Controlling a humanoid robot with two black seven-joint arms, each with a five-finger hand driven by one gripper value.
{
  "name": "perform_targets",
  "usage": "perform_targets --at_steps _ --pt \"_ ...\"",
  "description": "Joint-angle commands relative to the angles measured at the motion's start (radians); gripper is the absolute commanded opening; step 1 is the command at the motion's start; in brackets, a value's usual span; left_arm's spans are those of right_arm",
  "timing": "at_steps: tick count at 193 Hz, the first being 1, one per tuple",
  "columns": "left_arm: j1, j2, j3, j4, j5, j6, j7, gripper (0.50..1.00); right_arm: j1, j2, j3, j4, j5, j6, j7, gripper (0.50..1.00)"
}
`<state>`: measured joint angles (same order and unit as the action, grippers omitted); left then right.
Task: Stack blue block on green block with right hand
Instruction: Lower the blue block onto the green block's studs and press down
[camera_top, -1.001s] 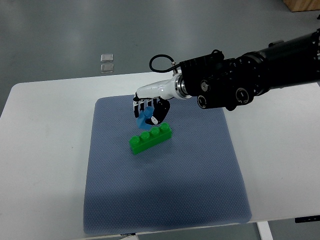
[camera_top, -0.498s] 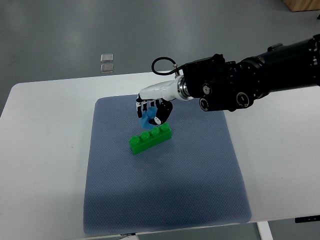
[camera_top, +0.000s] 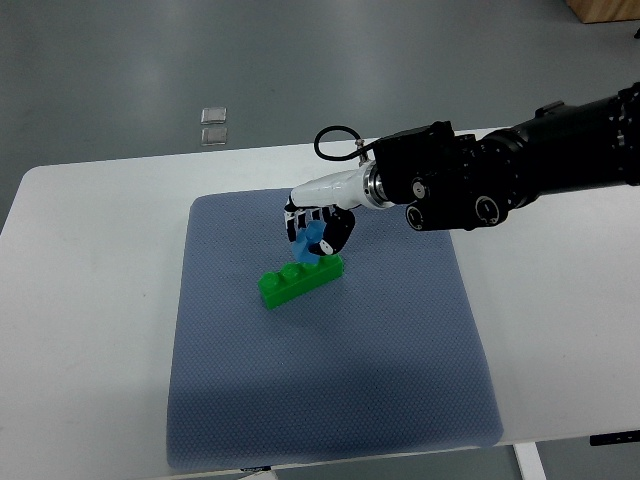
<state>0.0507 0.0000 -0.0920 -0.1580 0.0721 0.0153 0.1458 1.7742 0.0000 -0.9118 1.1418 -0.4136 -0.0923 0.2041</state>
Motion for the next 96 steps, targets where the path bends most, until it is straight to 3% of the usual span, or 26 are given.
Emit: perform_targets --at_steps 1,96 --pt "0.0 0.0 0.0 0.0 0.0 0.0 0.0 1.0 -0.005 0.0 -0.001 -0.005 -0.01 0.0 0.0 0.609" --pt "0.0 0.0 0.0 0.0 0.0 0.0 0.0 1.0 -0.019 0.0 -0.016 -0.014 -0.014 0.0 0.0 0.611"
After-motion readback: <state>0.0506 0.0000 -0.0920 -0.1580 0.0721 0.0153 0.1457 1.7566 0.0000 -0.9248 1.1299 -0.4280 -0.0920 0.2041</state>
